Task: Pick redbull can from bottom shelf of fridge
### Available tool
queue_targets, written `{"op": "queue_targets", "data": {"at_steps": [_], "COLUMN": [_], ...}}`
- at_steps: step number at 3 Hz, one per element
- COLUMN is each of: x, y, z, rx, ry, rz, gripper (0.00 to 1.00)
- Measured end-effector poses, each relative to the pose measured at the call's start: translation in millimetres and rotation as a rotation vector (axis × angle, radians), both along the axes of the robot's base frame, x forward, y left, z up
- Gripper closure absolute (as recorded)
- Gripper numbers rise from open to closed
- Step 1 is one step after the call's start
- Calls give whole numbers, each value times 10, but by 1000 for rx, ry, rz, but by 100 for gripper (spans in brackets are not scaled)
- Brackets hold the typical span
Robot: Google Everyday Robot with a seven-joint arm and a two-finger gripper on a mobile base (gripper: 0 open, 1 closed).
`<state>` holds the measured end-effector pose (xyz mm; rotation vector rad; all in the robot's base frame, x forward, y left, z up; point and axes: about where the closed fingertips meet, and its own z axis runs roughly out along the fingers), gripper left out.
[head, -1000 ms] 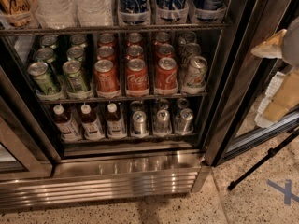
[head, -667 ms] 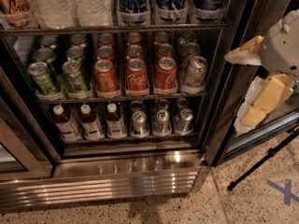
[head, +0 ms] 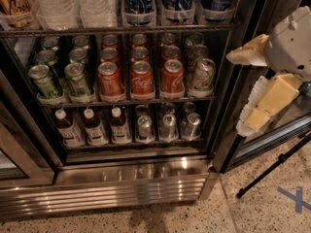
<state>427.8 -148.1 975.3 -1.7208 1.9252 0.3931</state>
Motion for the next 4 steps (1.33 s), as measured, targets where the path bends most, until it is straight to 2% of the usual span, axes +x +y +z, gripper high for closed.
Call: {"op": "queue_targets", "data": {"at_steps": [2, 3, 4], "x": [-57, -141, -217], "y": [108, 352, 485], "z": [-350, -647, -805], "rx": [46, 102, 107], "ry": [57, 106, 135], "rz": [14, 52, 69], "gripper": [0, 0, 0]}}
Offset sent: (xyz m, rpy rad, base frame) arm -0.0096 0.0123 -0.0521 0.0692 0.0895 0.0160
